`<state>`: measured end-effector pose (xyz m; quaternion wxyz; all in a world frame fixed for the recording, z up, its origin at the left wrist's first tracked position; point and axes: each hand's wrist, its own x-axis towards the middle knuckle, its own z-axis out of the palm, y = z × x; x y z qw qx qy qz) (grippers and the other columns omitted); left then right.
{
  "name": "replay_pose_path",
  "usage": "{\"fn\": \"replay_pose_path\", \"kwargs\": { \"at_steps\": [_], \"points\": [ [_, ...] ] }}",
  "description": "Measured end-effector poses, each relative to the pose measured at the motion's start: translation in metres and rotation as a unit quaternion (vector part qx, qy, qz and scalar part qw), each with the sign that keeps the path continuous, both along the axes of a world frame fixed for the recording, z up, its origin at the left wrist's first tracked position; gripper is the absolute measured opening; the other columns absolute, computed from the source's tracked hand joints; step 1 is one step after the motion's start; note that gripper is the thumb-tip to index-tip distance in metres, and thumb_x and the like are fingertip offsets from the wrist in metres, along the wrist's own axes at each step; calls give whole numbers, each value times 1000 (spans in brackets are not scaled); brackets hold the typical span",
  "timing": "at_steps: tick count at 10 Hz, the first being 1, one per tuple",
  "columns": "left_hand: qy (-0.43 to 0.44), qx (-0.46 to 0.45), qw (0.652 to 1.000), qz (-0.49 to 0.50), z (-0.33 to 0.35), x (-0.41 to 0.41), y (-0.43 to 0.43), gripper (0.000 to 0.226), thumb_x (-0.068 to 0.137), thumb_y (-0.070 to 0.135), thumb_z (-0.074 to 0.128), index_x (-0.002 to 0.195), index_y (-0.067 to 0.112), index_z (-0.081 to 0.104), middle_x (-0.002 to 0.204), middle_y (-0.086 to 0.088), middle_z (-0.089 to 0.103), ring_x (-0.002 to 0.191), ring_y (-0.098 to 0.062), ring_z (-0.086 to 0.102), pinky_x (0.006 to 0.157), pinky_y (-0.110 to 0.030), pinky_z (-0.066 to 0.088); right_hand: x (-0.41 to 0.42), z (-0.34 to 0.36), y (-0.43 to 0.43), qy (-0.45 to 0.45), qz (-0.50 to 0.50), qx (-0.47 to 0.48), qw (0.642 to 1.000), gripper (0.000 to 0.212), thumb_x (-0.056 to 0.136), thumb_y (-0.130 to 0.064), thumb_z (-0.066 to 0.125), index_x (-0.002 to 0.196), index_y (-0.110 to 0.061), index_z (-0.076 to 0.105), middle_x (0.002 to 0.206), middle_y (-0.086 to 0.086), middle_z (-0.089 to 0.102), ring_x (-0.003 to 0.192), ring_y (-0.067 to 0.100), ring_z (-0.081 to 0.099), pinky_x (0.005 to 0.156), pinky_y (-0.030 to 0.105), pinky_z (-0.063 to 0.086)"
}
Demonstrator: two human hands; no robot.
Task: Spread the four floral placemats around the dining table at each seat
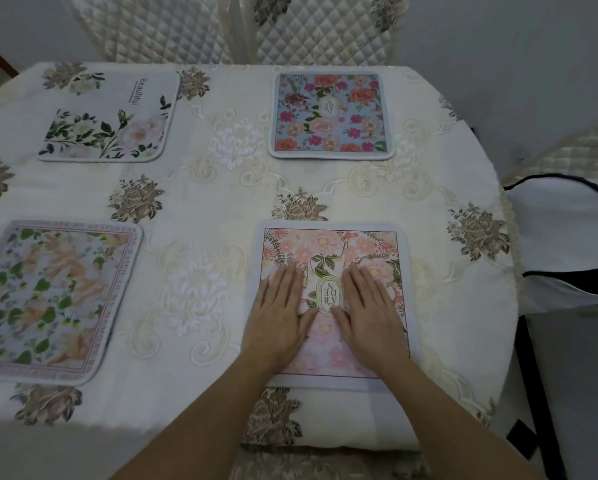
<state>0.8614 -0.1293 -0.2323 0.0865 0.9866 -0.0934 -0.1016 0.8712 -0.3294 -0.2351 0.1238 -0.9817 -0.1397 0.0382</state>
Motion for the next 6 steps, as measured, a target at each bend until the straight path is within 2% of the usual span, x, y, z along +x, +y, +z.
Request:
{"fn": "replay_pose_path", "kwargs": {
  "at_steps": [1, 2, 3, 4, 5, 6],
  "points": [
    [11, -10, 1000, 10, 3, 1, 11, 83, 96, 68, 0, 158, 14, -12, 167, -3, -18, 153, -16, -20, 127, -38, -2, -4, 1, -21, -3, -30, 11, 999, 70, 102, -52, 29, 156, -7, 24, 164, 8, 22, 153, 19, 11, 124, 40, 16],
    [29, -42, 997, 51, 6, 1, 11, 91, 93, 73, 7, 157, 13, -15, 165, -4, -24, 152, -17, -23, 125, -35, -7, -6, 5, -31, 10, -24, 16, 1000, 74, 101, -54, 28, 156, -6, 20, 165, 9, 19, 153, 20, 9, 124, 40, 16],
    [43, -52, 995, 73, 9, 0, 14, 95, 90, 76, 10, 157, 13, -14, 164, -4, -24, 152, -19, -22, 124, -35, -7, -3, 11, -31, 37, -14, 20, 999, 75, 101, -55, 27, 157, -6, 15, 165, 8, 14, 154, 21, 6, 124, 41, 15],
    [55, -33, 995, 71, 17, -4, 21, 89, 95, 70, 18, 158, 14, -12, 164, -4, -22, 154, -21, -16, 123, -36, -5, 1, 20, -33, 92, -1, 23, 995, 75, 102, -52, 32, 158, -9, 6, 167, 5, 2, 154, 18, -3, 125, 36, 6],
    [57, 3, 994, 92, 29, -7, 30, 82, 99, 64, 22, 159, 18, -9, 167, -6, -16, 155, -25, -11, 123, -44, -4, 5, 36, -38, 108, -11, 49, 993, 68, 103, -40, 43, 157, -8, 17, 167, 6, 11, 153, 20, 8, 124, 34, 14],
    [42, 22, 994, 97, 48, -9, 31, 79, 99, 63, 22, 159, 21, -5, 169, -4, -8, 156, -24, -6, 123, -50, 1, 0, 60, -41, 57, -39, 55, 996, 64, 97, -30, 56, 152, -5, 34, 160, 11, 31, 148, 24, 28, 120, 38, 27]
  ]
}}
